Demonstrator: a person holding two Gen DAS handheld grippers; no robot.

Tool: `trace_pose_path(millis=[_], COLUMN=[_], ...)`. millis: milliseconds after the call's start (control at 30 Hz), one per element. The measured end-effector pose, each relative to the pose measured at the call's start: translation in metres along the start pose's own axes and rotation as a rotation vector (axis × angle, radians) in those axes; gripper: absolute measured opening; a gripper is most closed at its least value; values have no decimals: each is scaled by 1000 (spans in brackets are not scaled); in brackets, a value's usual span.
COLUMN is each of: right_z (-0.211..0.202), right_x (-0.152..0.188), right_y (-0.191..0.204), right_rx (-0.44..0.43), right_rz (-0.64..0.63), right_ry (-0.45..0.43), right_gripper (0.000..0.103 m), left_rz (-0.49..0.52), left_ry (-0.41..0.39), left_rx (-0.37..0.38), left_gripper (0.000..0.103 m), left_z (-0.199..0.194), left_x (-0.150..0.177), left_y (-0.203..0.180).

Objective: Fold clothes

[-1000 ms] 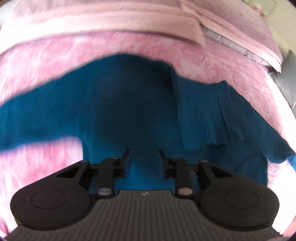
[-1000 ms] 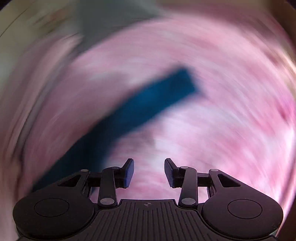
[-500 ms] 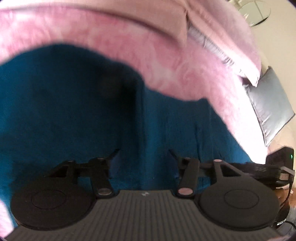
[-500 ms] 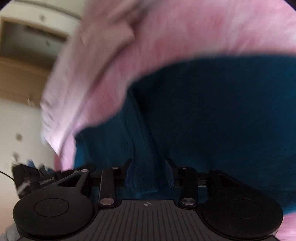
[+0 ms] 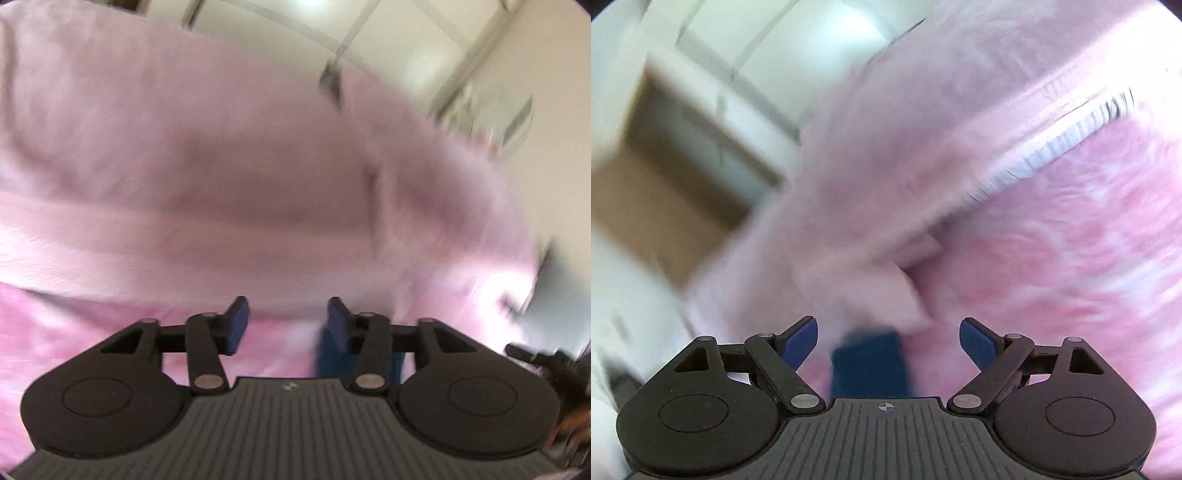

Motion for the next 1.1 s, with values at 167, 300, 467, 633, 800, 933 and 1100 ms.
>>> trace_pose_path(millis=[167, 300, 467, 633, 800, 933, 1100], right_z=[14, 11, 19, 15, 18, 35, 22], right_x=[69, 99, 105, 94, 73, 54, 66], right_y=[-30, -26, -3, 17, 38, 34, 2], right_rx=[75, 23, -15, 98, 177, 249, 296], right_rz=[-338, -462, -627, -729, -804, -753, -553], right_ry=[258, 291, 300, 116, -33, -11, 52], right_gripper=[87, 53, 5, 3, 3, 6, 49], left_rz=[312, 464, 615, 580, 576, 689, 568], left_ry=[217, 169, 127, 25, -82, -104, -38], left_rx=[0, 54, 37, -33, -94, -196, -237], left_gripper=[45, 14, 4, 4, 4, 8, 23], left_z=[3, -9, -13, -14, -5, 19, -5], left_x=[67, 96, 102, 70, 37, 41, 65], left_y=[18, 6, -12, -15, -32, -48, -29])
Point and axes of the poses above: each gripper's, at about its wrist camera, not at the fingertips, and z roughly the way its jaws point, y to its left, x to its underside, the point moved 1 cm from there along z, roughly the way its jaws point, and after that the axes turned 14 degrees about -y, right-handed, at the moved point
